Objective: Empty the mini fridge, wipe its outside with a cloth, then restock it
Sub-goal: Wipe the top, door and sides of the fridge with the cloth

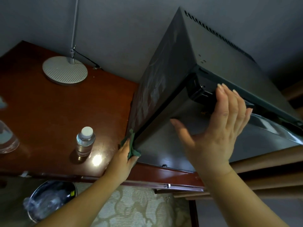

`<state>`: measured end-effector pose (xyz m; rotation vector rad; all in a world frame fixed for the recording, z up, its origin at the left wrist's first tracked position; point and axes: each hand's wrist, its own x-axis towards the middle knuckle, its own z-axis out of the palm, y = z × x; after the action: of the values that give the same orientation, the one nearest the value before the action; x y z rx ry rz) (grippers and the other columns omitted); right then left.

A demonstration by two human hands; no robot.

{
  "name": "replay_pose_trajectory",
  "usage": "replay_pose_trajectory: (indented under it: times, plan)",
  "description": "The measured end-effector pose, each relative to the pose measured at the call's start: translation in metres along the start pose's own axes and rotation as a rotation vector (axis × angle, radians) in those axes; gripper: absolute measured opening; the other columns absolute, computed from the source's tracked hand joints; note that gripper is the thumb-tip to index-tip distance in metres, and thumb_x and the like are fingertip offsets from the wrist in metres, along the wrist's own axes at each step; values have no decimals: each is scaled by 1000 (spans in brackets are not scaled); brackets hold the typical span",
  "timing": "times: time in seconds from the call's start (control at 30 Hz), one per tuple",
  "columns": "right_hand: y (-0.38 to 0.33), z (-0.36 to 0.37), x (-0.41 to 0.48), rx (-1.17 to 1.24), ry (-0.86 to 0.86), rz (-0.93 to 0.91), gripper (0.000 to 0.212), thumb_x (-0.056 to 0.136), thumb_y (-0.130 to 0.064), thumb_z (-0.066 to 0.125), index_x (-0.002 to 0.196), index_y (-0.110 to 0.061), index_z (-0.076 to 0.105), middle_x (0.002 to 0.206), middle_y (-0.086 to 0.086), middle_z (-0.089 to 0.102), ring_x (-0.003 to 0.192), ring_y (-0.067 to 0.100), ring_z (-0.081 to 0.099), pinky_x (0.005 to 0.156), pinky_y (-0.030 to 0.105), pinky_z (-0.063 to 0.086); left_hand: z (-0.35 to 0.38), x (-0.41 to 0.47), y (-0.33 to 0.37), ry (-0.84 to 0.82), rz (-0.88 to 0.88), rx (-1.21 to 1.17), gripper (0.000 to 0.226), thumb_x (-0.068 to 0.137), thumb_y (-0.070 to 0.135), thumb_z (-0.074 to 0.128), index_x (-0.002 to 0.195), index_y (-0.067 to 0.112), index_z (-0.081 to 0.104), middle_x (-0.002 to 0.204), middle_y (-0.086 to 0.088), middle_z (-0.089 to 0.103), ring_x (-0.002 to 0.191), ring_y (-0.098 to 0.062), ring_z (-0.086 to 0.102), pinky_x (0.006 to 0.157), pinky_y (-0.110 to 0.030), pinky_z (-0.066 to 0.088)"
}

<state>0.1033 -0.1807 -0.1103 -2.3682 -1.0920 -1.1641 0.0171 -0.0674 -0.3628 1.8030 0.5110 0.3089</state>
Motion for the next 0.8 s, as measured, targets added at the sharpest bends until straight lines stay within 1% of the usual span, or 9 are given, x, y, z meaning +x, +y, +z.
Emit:
replay_pose_trajectory:
  times: [0.1, 0.2, 0.33, 0.4, 0.5, 0.63, 0.7, 0.73, 0.8]
  plan:
    - [-1, -1, 0, 2, -8, 8, 94, 80, -59, 76, 147, -10, 33, 149, 16, 46, 142, 37, 36, 122, 57, 13, 4, -3, -18, -31, -115, -7, 80, 99, 26, 62, 159, 40, 11, 149, 1, 52, 130, -19, 54, 104, -26, 45]
    - [-3, -2, 1, 5, -22, 22, 93, 80, -59, 75, 147, -10, 32, 149, 15, 45, 143, 36, 35, 122, 56, 13, 5, -2, -16, -20, -101, -16, 79, 99, 29, 61, 159, 44, 11, 152, 4, 49, 134, -19, 51, 109, -33, 46]
    - [-6, -4, 2, 17, -40, 30, 92, 80, -58, 75, 147, -9, 34, 150, 15, 45, 143, 36, 34, 122, 58, 14, -5, 0, 20, 29, 26, -32, 77, 99, 33, 60, 160, 38, 14, 161, 15, 29, 144, -11, 37, 116, -33, 39]
    - [-6, -6, 2, 17, -52, 29, 92, 81, -58, 74, 147, -8, 35, 149, 15, 45, 143, 35, 34, 121, 59, 14, -15, 3, 47, 37, 105, -61, 74, 99, 40, 58, 160, 35, 15, 163, 15, 25, 147, -4, 29, 118, -31, 35]
    - [-8, -13, 5, 50, -80, 23, 86, 82, -58, 71, 145, -8, 40, 147, 13, 46, 142, 33, 37, 121, 58, 16, -33, 10, 91, 30, 254, -106, 72, 97, 51, 53, 157, 37, 15, 164, 21, 19, 149, 9, 14, 122, -23, 22]
    - [0, -29, 32, 131, -115, -5, 69, 82, -58, 68, 129, -10, 57, 125, 10, 58, 122, 30, 52, 110, 62, 32, -54, 24, 141, -8, 416, -158, 61, 101, 50, 45, 152, 46, 12, 166, 19, 15, 151, 4, 9, 124, -29, 17]
    - [4, -35, 55, 153, -191, 4, 66, 82, -62, 65, 126, -13, 60, 119, 6, 56, 115, 26, 51, 103, 58, 40, -61, 33, 159, -23, 456, -218, 58, 100, 50, 40, 152, 46, 13, 166, 17, 16, 152, 1, 10, 125, -34, 17]
    - [4, -38, 66, 142, -255, -1, 67, 82, -65, 62, 127, -15, 59, 122, 4, 54, 117, 24, 50, 102, 54, 42, -63, 38, 167, -27, 472, -249, 57, 101, 49, 39, 152, 45, 15, 166, 15, 17, 153, 0, 10, 125, -36, 17]
    - [-1, -40, 82, 107, -390, -7, 72, 83, -72, 56, 135, -22, 54, 138, 2, 48, 130, 21, 43, 109, 49, 39, -69, 50, 179, -42, 483, -289, 55, 101, 51, 37, 152, 47, 16, 166, 16, 18, 152, 1, 10, 126, -38, 16]
